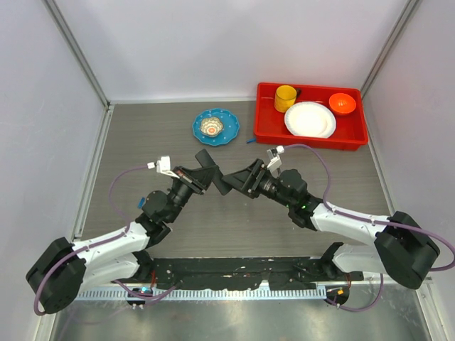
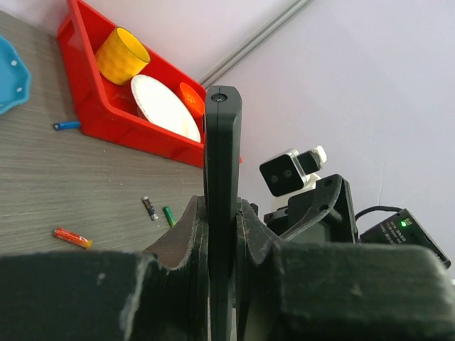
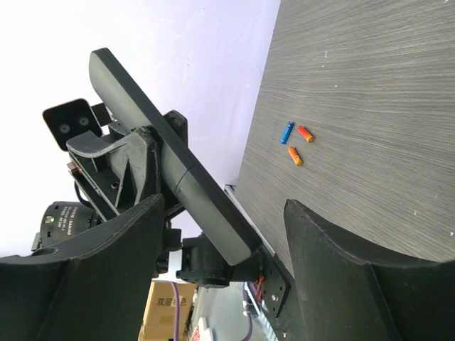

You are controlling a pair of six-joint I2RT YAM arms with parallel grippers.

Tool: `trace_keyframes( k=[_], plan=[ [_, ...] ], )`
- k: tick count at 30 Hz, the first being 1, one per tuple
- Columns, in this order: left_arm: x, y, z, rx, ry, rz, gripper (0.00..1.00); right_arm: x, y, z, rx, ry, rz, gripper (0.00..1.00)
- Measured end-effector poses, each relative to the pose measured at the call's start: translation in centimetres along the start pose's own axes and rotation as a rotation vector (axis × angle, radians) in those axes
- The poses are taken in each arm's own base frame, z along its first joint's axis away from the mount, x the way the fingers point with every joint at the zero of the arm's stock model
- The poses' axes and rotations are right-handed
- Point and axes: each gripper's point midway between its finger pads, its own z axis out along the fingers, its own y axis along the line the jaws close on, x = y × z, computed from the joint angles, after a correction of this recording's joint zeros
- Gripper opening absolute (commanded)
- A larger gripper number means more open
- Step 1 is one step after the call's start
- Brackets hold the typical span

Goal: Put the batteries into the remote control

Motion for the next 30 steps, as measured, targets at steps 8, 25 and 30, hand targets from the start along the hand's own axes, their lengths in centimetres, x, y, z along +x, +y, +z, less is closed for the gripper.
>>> trace_keyframes(
  k=[8, 25, 30],
  plan=[
    [-0.1, 0.3, 0.0, -0.021, -0.016, 0.021, 0.0, 0.1, 0.5, 0.4, -0.025, 0.007, 0.016, 0.68],
    [0.0, 0.3, -0.1, -0.023, -0.017, 0.04, 0.0, 0.6, 0.0, 1.2, -0.013, 0.03, 0.039, 0.65],
    [0.0, 0.3, -0.1, -0.025, -0.018, 0.041, 0.0, 0.7, -0.1, 1.3, -0.01, 0.032, 0.048, 0.63]
  ],
)
